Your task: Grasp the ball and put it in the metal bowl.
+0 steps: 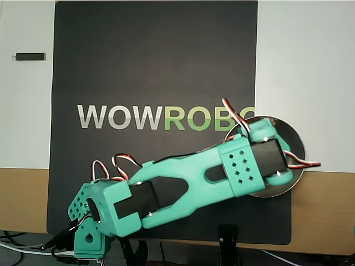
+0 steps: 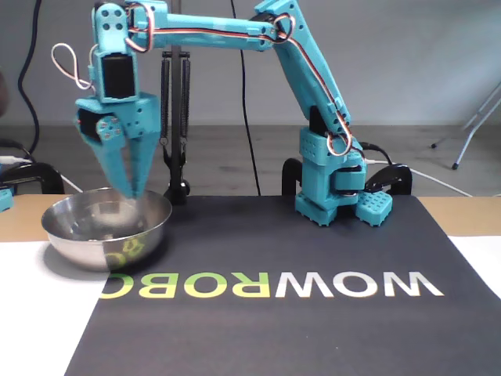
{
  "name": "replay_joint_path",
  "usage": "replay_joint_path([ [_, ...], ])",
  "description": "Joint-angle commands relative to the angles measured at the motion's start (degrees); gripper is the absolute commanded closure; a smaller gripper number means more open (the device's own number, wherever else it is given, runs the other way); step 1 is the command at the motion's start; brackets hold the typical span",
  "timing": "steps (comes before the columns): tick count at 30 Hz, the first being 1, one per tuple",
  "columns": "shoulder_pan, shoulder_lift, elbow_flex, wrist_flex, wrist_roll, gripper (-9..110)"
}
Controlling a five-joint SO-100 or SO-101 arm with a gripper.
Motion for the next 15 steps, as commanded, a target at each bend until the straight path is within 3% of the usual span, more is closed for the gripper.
replay_joint_path([
  [1,-2.02,5.19,-1.93,1.93,0.35,102],
  [15,-13.54,16.44,10.55,1.93,3.25,102],
])
